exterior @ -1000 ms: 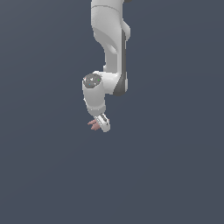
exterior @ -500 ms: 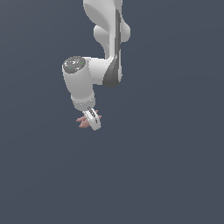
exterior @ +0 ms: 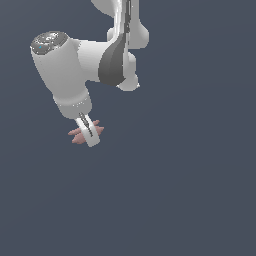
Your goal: Pick up the object and move it to a goal position.
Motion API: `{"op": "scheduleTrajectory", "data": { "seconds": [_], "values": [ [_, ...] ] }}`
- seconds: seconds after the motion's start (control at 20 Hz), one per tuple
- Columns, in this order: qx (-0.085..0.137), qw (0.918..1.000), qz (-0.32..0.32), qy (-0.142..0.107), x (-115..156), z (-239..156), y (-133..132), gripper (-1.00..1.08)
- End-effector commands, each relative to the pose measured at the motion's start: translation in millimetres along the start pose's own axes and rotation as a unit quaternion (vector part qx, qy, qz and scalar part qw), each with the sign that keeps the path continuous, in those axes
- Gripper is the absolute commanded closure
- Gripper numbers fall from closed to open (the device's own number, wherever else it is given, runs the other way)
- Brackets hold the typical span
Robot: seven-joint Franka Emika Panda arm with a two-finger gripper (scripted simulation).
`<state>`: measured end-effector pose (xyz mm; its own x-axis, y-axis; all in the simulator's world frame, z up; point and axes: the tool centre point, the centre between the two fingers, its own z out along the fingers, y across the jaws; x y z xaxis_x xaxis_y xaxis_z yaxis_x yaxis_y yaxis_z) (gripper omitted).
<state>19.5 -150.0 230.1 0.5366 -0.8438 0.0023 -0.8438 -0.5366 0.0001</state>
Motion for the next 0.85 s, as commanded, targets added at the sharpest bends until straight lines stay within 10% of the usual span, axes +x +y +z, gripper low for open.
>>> {"op": "scheduleTrajectory", "data": {
  "seconds": [0.0, 0.8],
  "values": [
    [0.0, 1.0, 0.0, -0.001, 10, -16, -3, 1.08],
    [0.0, 1.0, -0.001, -0.001, 36, -53, -11, 1.08]
  ]
}}
